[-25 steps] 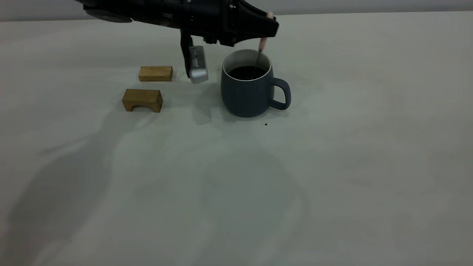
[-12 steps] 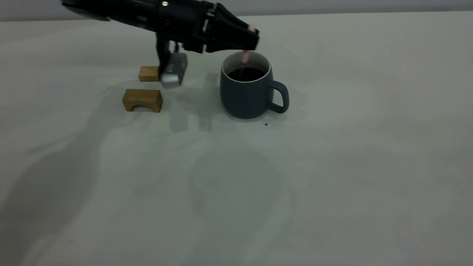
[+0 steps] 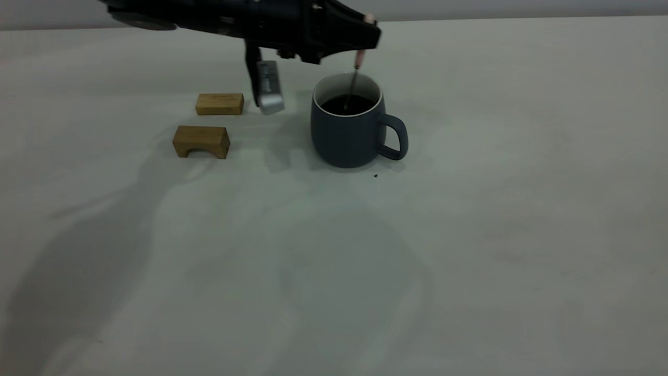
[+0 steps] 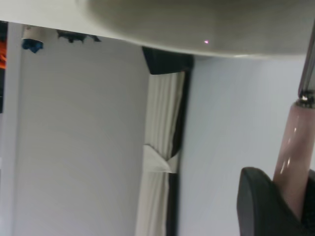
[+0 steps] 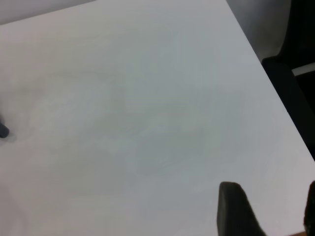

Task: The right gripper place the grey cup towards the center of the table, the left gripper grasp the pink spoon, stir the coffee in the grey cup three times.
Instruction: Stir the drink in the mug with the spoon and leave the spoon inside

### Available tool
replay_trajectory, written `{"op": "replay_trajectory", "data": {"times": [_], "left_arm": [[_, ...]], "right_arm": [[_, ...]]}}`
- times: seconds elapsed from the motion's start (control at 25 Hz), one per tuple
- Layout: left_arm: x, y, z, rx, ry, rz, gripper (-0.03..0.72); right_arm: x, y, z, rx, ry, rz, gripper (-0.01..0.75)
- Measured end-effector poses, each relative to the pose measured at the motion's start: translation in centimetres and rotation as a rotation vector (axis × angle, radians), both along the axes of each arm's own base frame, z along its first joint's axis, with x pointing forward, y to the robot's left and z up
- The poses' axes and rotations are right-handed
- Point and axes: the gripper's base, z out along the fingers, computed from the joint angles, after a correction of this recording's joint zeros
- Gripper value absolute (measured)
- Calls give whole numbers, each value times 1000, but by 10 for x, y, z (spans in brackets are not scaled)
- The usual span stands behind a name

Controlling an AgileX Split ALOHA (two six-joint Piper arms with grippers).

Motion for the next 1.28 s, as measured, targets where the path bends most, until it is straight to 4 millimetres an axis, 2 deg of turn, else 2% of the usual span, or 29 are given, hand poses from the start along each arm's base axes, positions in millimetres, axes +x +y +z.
{"op": "replay_trajectory", "data": {"times": [0.2,0.36,0.56,0.76,1.12,1.28], "left_arm": [[-8,-14,0,-5,-4,-47,170],[-16,-16,-3,32,-14,-144,170],[-20,-1,-3,56,-19,-246,170],[-14,21,-3,61,-15,-229,170],[-12,25,-3,56,-12,-219,172],[-12,26,-3,62,-13,-222,237]], "right_arm": [[0,0,0,0,0,0,381],[0,0,0,0,0,0,381],[0,0,0,0,0,0,381],[0,0,0,-1,0,0,381],[0,0,0,-1,0,0,381],[0,0,0,-1,0,0,381]]}}
